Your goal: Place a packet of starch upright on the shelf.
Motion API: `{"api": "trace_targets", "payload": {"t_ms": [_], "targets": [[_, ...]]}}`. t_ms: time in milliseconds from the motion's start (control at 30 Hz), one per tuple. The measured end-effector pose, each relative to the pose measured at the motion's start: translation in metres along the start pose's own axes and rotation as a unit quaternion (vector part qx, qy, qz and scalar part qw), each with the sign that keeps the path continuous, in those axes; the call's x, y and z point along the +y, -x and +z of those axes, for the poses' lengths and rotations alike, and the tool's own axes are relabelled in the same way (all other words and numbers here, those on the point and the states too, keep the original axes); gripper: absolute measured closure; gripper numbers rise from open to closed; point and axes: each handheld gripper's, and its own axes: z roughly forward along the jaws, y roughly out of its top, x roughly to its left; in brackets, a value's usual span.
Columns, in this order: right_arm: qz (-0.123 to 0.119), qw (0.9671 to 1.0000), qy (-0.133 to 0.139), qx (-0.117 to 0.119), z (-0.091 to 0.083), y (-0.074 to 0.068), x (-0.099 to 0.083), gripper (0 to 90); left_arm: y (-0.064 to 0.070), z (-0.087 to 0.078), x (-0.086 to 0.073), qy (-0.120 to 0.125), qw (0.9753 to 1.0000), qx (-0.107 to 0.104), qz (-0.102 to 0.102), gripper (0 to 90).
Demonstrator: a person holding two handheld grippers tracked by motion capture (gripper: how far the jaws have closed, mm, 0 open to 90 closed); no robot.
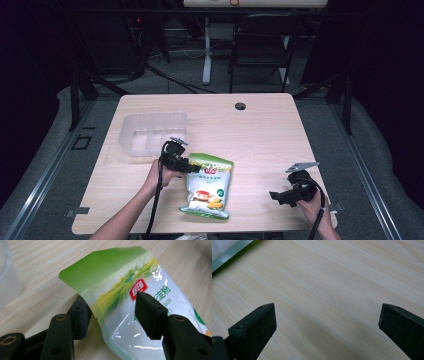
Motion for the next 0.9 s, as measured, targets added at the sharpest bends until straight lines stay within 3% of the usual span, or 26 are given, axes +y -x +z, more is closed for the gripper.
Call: {"api": "trace_targets", "payload": {"t_ms": [133,333,500,900], "targets": [[0.000,1.0000,0.001,0.001,0.000,0.000,0.000,0.9,0.001,0.008,0.002,-0.008,1.0000,-0.001,0.001,53.0],[-0.001,1.0000,0.000,0.000,0.000,0.000,0.000,0.8,0.006,0.010,0.003,-0.013,0.9998,-0.001,0.018,75.7],[0.001,1.0000,0.002,0.004,0.000,0.000,0.000,0.9,0.010,0.008,0.001,-0.016,0.9994,0.002,0.031,89.1],[0.004,1.0000,0.002,0.002,-0.001,0.000,-0.001,0.9,0.016,-0.001,-0.002,0.001,0.9993,0.010,0.036,90.0]]}}
